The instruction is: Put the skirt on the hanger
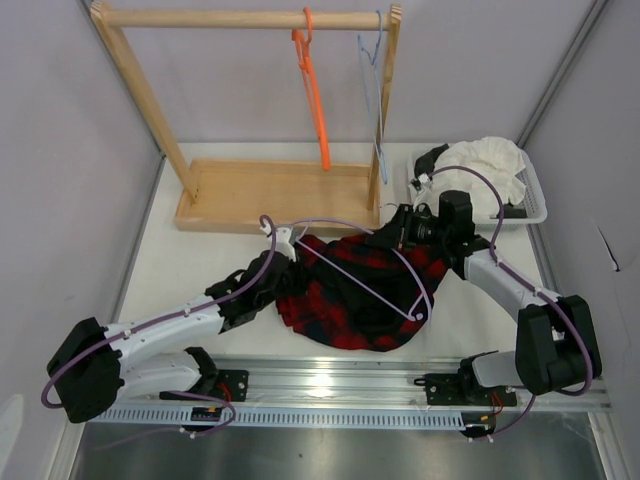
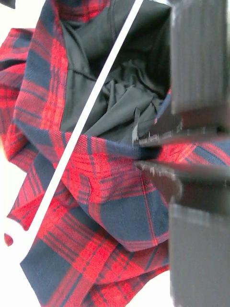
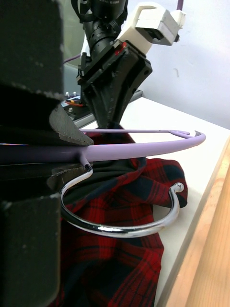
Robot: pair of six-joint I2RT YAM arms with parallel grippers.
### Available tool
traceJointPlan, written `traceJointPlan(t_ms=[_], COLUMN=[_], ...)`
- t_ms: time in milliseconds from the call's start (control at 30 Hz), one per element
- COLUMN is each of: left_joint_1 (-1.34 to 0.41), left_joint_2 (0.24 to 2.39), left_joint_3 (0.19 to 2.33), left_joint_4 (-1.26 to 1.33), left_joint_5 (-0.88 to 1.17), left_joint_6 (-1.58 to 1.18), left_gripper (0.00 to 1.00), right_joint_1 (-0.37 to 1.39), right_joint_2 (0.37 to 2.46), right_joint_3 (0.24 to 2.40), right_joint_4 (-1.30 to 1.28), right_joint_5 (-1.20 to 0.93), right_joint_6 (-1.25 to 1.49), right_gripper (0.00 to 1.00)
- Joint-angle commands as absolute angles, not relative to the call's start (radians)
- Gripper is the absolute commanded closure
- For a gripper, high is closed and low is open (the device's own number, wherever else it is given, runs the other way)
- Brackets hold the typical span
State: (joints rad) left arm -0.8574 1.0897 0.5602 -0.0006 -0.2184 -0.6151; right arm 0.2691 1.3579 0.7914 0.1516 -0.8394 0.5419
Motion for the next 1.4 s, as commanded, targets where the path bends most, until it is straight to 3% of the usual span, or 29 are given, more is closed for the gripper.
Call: traceJointPlan(t_ms=[0, 67, 267, 700, 1367], left_joint_1=[-0.865, -0.864, -0.822, -0.537, -0.411], left_joint_2=[1.074, 1.074, 1.097, 1.235, 1.381], left_joint_3=[0.564, 0.571, 0.574, 0.681, 0.815], left_joint_4=[0.008, -0.036, -0.118, -0.109, -0.086], left_joint_5=[-0.311, -0.374, -0.44, -0.298, -0.104], left_joint_6=[-0.653, -0.687, -0.765, -0.788, -0.787], left_gripper=[0.92, 0.99, 1.0, 1.0, 1.0], right_joint_1=[0.268, 0.268, 0.268, 0.268, 0.374], right_joint_2=[1.307, 1.299, 1.267, 1.175, 1.183], right_joint_3=[0.844, 0.845, 0.851, 0.81, 0.759], right_joint_4=[0.134, 0.124, 0.11, 0.061, -0.023], right_joint_5=[-0.835, -0.831, -0.836, -0.808, -0.693], right_joint_6=[0.514, 0.505, 0.473, 0.364, 0.203], right_gripper=[1.0, 1.0, 1.0, 1.0, 1.0])
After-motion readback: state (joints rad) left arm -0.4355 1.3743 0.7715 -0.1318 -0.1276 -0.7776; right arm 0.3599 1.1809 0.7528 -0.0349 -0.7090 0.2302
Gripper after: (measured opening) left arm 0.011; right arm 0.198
